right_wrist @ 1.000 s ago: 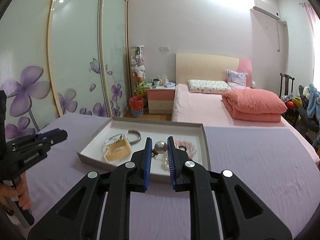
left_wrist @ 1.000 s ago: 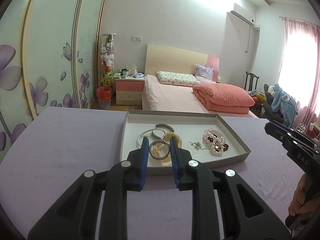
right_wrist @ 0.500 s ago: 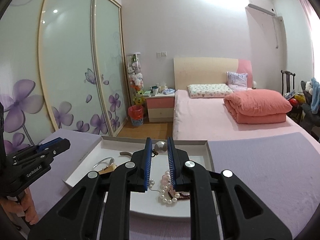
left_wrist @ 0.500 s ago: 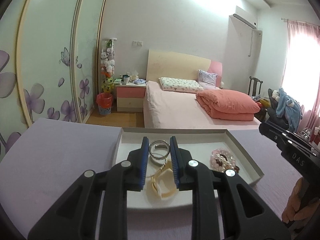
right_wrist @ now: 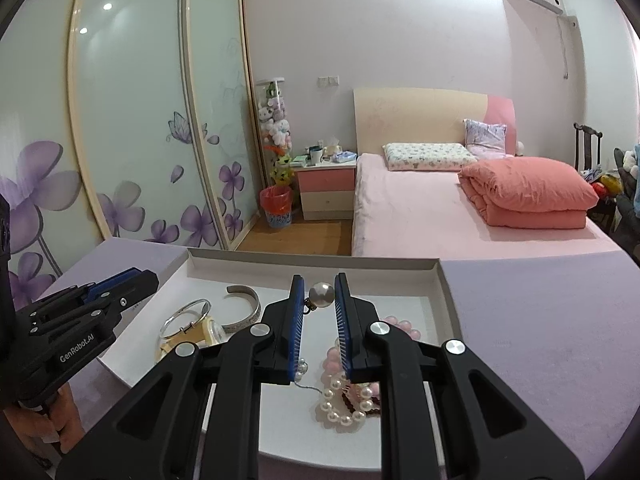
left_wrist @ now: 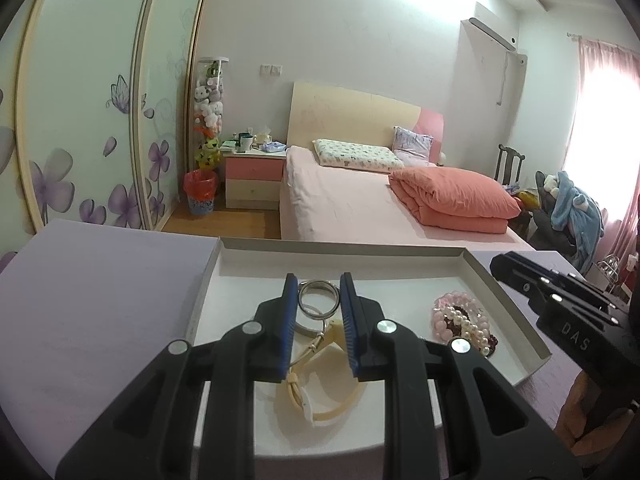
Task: Organize jewelry
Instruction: 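Open both grippers to drop the ring and earring into the tray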
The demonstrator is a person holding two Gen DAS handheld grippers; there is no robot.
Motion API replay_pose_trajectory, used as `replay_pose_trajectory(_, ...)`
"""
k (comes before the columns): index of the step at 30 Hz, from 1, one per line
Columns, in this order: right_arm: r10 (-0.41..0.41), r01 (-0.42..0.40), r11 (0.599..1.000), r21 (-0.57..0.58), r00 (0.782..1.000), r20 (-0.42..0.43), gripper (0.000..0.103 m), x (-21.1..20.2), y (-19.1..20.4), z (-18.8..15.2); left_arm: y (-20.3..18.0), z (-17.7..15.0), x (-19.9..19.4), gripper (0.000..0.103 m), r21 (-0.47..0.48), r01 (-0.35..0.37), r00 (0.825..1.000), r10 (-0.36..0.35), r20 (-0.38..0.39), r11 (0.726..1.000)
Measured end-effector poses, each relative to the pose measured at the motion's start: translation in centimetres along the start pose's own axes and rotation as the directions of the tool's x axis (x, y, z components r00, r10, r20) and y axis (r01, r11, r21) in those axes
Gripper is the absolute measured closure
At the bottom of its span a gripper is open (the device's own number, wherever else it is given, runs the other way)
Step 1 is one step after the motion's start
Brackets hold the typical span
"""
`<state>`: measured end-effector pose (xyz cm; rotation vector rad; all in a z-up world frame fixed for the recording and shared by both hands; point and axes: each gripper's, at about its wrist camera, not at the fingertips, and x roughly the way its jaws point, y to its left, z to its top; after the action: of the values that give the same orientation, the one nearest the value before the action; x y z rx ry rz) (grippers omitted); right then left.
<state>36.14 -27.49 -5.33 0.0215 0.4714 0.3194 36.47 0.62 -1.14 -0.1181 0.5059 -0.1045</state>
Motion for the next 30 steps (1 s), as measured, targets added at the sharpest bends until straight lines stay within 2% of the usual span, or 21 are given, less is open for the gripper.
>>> replay_pose_trajectory(5, 0.014, -0.014, 1.000, 0.002, 0.999, -0.031, 0.085, 1.1, 0.0, -0.4, 0.0, -0.4, 1.1, 0.081, 0.004, 0.003, 1.000, -0.003, -0.017, 1.000)
replay_pose_trajectory(7, 0.023, -0.022, 1.000, 0.012, 0.999, -0.044, 0.076, 1.3, -0.1, -0.5, -0.1, -0.4, 1.4, 0.081, 0.008, 0.003, 1.000, -0.003, -0.026, 1.000)
replay_pose_trajectory(8, 0.027, -0.026, 0.999, 0.020, 0.998, -0.049, 0.064, 1.5, -0.1, -0.5, -0.2, -0.5, 1.6, 0.081, 0.010, 0.005, 1.000, -0.005, -0.030, 1.000)
replay_pose_trajectory(9, 0.030, -0.028, 0.999, 0.028, 0.998, -0.051, 0.057, 1.5, -0.2, -0.5, -0.2, -0.4, 1.7, 0.081, 0.011, 0.005, 1.000, -0.005, -0.030, 1.000)
replay_pose_trajectory(20, 0.022, -0.020, 0.999, 0.045, 0.999, -0.041, 0.056, 1.1, -0.9, -0.5, -0.7, -0.7, 2.2, 0.081, 0.022, 0.009, 0.999, -0.008, -0.044, 1.000)
replay_pose_trajectory(23, 0.023, -0.021, 0.999, 0.046, 0.999, -0.041, 0.056, 1.2, -0.9, -0.5, -0.7, -0.7, 2.2, 0.076, 0.017, 0.012, 0.999, -0.011, -0.048, 1.000)
replay_pose_trajectory(25, 0.023, -0.021, 0.999, 0.045, 0.999, -0.043, 0.056, 1.2, -1.0, -0.6, -0.4, -0.6, 2.4, 0.067, 0.014, 0.012, 0.999, -0.012, -0.047, 1.000)
replay_pose_trajectory(30, 0.022, -0.020, 0.999, 0.046, 0.999, -0.045, 0.056, 1.2, -1.2, -0.7, -0.3, -0.7, 2.3, 0.064, 0.007, 0.016, 0.999, -0.015, -0.045, 1.000)
